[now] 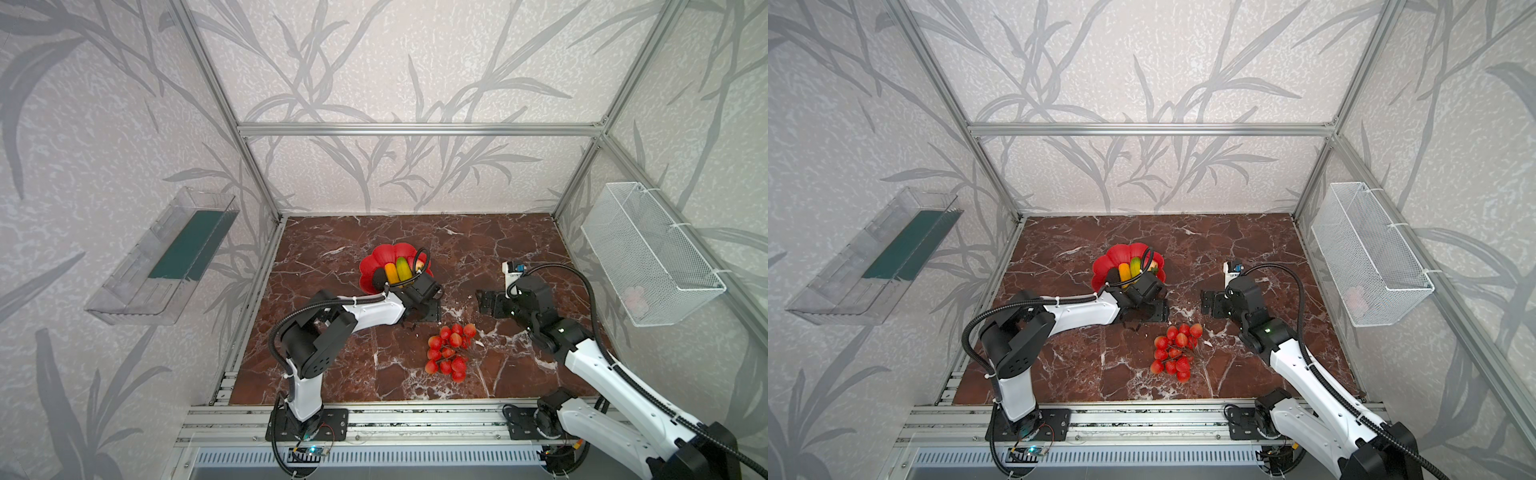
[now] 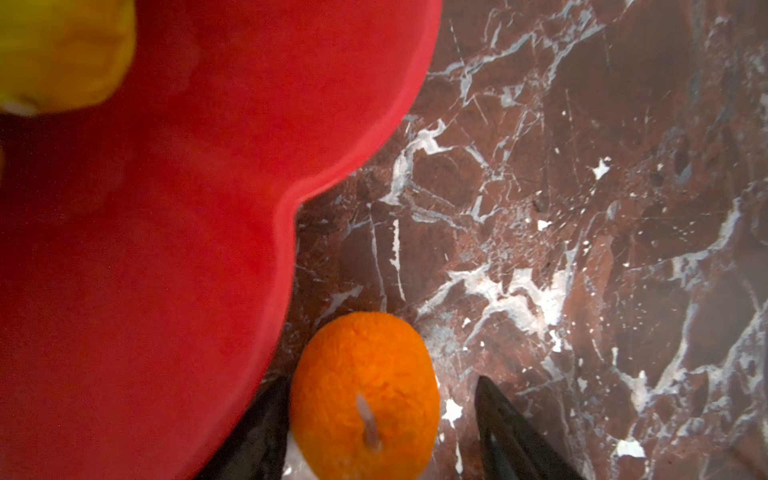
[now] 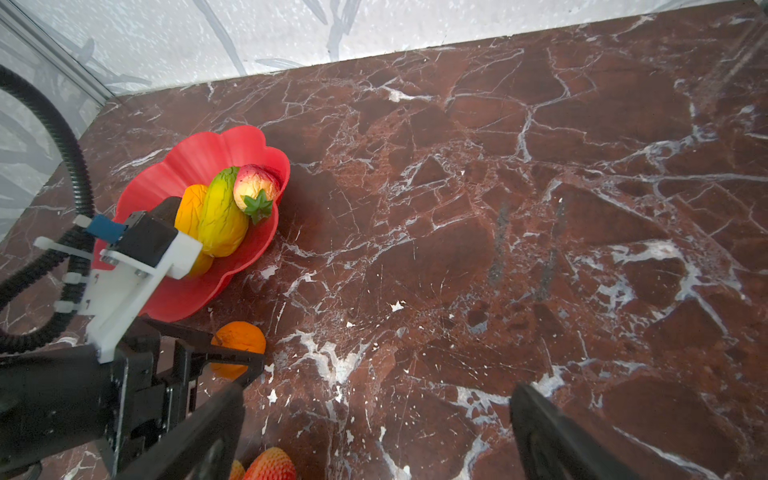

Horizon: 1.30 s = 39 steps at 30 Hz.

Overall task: Place and organize the fake fruits in the fruit bowl
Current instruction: 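Grasp the orange beside the bowl with the left gripper, then place the orange in the bowl with the left gripper and withdraw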

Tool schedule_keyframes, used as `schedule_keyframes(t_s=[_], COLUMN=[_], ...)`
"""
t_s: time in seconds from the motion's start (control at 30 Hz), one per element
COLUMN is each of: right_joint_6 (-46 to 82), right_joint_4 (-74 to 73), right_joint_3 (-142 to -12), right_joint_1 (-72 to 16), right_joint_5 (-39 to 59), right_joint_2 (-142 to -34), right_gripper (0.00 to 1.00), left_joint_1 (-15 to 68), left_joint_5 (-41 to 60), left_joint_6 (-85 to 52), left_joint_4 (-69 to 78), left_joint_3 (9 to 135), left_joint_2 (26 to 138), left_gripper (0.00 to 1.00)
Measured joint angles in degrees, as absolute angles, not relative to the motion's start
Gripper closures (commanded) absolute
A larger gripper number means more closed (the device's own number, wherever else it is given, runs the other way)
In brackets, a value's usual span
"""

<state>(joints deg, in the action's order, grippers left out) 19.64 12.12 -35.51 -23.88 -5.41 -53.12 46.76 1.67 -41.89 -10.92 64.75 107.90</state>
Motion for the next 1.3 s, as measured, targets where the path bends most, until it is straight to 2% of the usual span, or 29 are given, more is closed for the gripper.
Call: schedule_keyframes(t_s=[0.13,0.27,0.4,0.6,0.77,0.93,1.2,1.3], right_joint_6=[19.6,19.6,19.6,19.9,20.2,20.3,20.8,21.0], right_joint_4=[12.3,12.3,12.3,12.0,11.6,11.6,11.9,12.0], right_joint_3=[-35.0,-34.9,-34.9,-34.9,-34.9,-34.9,-34.9,-34.9], right_joint_1=[-23.5,-23.2,-23.2,-23.0,-22.9,-22.9,-22.9,-22.9], right_joint_5=[-5.5,-5.5,-5.4,-4.4,-2.5,-1.4,-1.0,-1.0], right_joint_2=[-53.0,-52.8,-52.8,-53.3,-55.5,-56.1,-55.2,-54.8], right_gripper=[0.01,0.01,0.01,0.01,0.01,0.01,0.01,0.01], left_joint_1=[46.7,46.8,46.8,45.8,38.7,31.8,31.7,31.8], left_joint_5=[2.6,4.5,5.0,2.6,2.1,2.7,5.8,6.8], left_joint_6=[-42.0,-41.9,-41.1,-37.1,-33.6,-31.4,-30.0,-30.0], left_joint_4=[-10.8,-9.0,-7.6,-7.5,-7.9,-9.4,-9.9,-10.8], left_joint_3=[65.2,64.6,61.7,59.1,59.1,58.8,59.7,61.4], left_joint_2=[108.5,107.8,103.3,90.6,85.0,86.5,95.6,99.0], left_gripper=[0.57,0.63,0.63,0.63,0.63,0.63,0.62,0.52])
